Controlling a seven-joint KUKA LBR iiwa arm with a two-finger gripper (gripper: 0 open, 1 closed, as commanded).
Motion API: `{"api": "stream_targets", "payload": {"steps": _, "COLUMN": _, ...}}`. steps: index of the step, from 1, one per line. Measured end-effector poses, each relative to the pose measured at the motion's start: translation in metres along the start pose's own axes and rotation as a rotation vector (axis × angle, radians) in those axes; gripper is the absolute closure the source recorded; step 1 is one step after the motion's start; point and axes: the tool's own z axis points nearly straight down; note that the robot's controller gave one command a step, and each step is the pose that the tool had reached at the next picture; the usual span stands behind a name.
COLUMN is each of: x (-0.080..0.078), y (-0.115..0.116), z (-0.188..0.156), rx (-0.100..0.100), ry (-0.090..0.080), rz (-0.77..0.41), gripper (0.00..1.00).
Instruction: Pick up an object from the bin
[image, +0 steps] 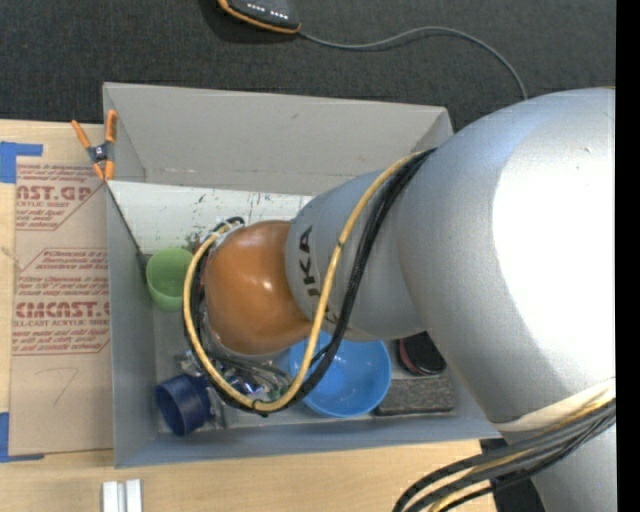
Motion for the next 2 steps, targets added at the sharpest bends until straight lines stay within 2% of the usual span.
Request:
{"api": "stream_targets", "payload": {"steps": 1, "x": -0.038, "y": -0.014, "z": -0.046, "rx": 0.0, "ry": -0.005, "rz": -0.1, "gripper": 1.0}}
{"api": "stream_targets", "payload": {"steps": 2, "x": -0.034, "y": -0.009, "z": -0.151, "rx": -0.002, "ry": 0.008, "rz": -0.045, "gripper": 1.0}}
